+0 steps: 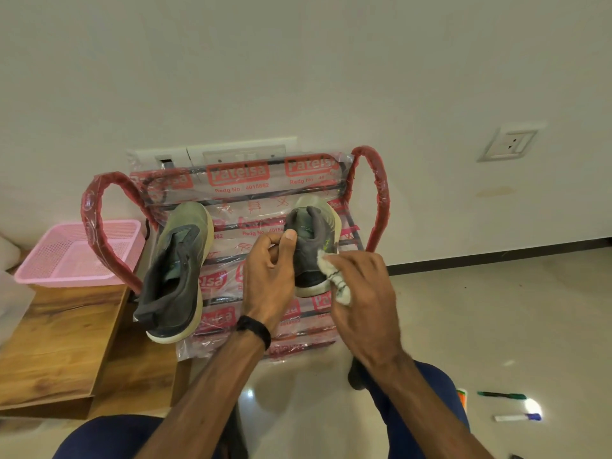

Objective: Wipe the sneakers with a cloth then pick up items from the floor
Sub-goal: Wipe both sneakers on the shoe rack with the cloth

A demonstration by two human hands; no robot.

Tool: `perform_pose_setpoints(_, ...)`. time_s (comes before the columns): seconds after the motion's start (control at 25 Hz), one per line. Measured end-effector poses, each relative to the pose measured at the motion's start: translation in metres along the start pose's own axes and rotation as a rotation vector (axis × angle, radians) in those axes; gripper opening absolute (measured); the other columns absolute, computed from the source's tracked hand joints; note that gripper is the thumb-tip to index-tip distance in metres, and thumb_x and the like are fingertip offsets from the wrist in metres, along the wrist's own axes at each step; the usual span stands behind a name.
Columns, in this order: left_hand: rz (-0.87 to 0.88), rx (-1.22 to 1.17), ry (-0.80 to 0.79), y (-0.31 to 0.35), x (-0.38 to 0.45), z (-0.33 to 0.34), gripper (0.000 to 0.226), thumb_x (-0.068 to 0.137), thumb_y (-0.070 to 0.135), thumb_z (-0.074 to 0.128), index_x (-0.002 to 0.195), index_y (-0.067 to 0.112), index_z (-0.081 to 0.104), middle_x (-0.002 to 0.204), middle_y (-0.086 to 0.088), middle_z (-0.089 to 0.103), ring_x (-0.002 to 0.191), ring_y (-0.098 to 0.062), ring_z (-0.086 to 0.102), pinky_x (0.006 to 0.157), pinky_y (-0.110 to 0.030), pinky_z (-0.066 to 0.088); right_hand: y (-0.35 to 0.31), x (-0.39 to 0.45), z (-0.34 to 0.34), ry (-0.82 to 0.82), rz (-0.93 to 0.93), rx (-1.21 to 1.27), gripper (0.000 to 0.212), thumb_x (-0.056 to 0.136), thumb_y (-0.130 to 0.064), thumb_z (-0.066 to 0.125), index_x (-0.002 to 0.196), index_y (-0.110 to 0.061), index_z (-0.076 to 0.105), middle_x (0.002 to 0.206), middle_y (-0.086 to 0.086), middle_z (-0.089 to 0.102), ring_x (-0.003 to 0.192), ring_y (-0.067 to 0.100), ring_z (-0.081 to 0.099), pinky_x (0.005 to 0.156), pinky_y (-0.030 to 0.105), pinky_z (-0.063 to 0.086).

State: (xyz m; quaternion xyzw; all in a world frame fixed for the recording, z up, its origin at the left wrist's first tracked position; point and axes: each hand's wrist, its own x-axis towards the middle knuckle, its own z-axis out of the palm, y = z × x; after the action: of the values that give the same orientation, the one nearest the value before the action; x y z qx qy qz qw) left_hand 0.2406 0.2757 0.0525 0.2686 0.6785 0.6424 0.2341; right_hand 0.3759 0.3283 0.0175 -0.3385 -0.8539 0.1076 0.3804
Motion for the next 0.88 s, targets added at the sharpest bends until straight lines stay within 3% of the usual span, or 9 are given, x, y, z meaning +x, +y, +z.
perform_pose_setpoints(0.08,-0.006,0.006,-0.009,-0.001,-0.001,0.0,0.026,0.102,0.032,0.054,0.101,0.008,0.064,0.092,-0.002,0.074,0.08,-0.002,0.07,0.066,-0.014,0.053,0.009,-0.001,0.002,-0.029,-0.099,-0.019,0.041,0.084,-0.022,0.068,0.123,-0.009,0.068,0.116,0.007,0.068,0.109,0.022,0.057,0.098,0.024,0.045)
perform_pose_setpoints(0.2,0.003,0.019,-0.028,0.0,-0.007,0.011,0.029,0.101,0.034,0.055,0.102,0.006,0.064,0.094,-0.004,0.075,0.085,-0.008,0.072,0.067,-0.017,0.054,0.01,0.01,-0.001,0.083,0.214,0.097,0.037,0.086,-0.024,0.063,0.12,-0.01,0.069,0.112,0.005,0.067,0.102,0.02,0.058,0.088,0.027,0.052)
perform_pose_setpoints(0.24,-0.004,0.015,-0.022,0.001,-0.007,0.012,0.03,0.101,0.036,0.055,0.101,0.007,0.064,0.094,-0.004,0.075,0.086,-0.011,0.072,0.069,-0.02,0.056,0.005,0.011,-0.002,0.096,0.207,0.101,0.037,0.086,-0.024,0.06,0.119,-0.01,0.069,0.111,0.005,0.067,0.101,0.02,0.058,0.087,0.028,0.052)
perform_pose_setpoints(0.36,-0.025,0.0,-0.001,-0.003,0.001,0.006,0.03,0.1,0.038,0.056,0.101,0.01,0.064,0.092,-0.005,0.075,0.085,-0.016,0.073,0.07,-0.027,0.058,-0.011,0.002,-0.001,-0.006,-0.131,-0.006,0.04,0.081,-0.02,0.064,0.119,-0.007,0.068,0.113,0.008,0.068,0.104,0.023,0.058,0.091,0.029,0.05)
perform_pose_setpoints(0.4,-0.024,0.001,-0.011,-0.002,0.001,0.006,0.029,0.1,0.038,0.057,0.102,0.01,0.064,0.093,-0.005,0.076,0.085,-0.015,0.073,0.069,-0.026,0.058,-0.008,0.004,0.0,0.004,-0.142,-0.025,0.04,0.082,-0.02,0.064,0.119,-0.007,0.068,0.113,0.008,0.068,0.104,0.024,0.058,0.091,0.029,0.05)
perform_pose_setpoints(0.56,-0.023,0.002,-0.021,0.004,-0.005,0.019,0.026,0.1,0.037,0.058,0.101,0.011,0.064,0.094,-0.003,0.076,0.087,-0.012,0.074,0.071,-0.025,0.06,-0.01,0.018,0.004,0.167,0.265,0.088,0.037,0.09,-0.031,0.056,0.116,-0.008,0.069,0.109,0.006,0.068,0.097,0.021,0.059,0.083,0.032,0.055)
perform_pose_setpoints(0.72,-0.022,0.02,0.009,-0.005,-0.001,0.007,0.028,0.099,0.039,0.058,0.099,0.011,0.063,0.09,-0.004,0.075,0.084,-0.016,0.073,0.07,-0.03,0.058,-0.017,0.001,0.008,0.041,-0.057,-0.033,0.039,0.084,-0.021,0.068,0.12,-0.006,0.067,0.113,0.009,0.068,0.104,0.024,0.059,0.09,0.032,0.053)
perform_pose_setpoints(0.76,-0.019,0.026,-0.006,-0.005,-0.003,0.007,0.027,0.1,0.038,0.058,0.1,0.011,0.063,0.091,-0.004,0.075,0.085,-0.016,0.073,0.071,-0.03,0.059,-0.011,0.003,0.008,0.038,-0.051,-0.046,0.038,0.084,-0.022,0.067,0.119,-0.007,0.067,0.112,0.008,0.068,0.103,0.024,0.059,0.088,0.032,0.053)
perform_pose_setpoints(0.88,0.004,0.05,-0.056,-0.007,-0.01,0.017,0.027,0.099,0.041,0.059,0.097,0.014,0.063,0.093,-0.002,0.075,0.092,-0.016,0.073,0.079,-0.039,0.061,-0.001,0.018,0.006,0.159,0.354,0.064,0.033,0.091,-0.03,0.056,0.115,-0.01,0.067,0.103,0.003,0.066,0.092,0.019,0.058,0.075,0.027,0.049)
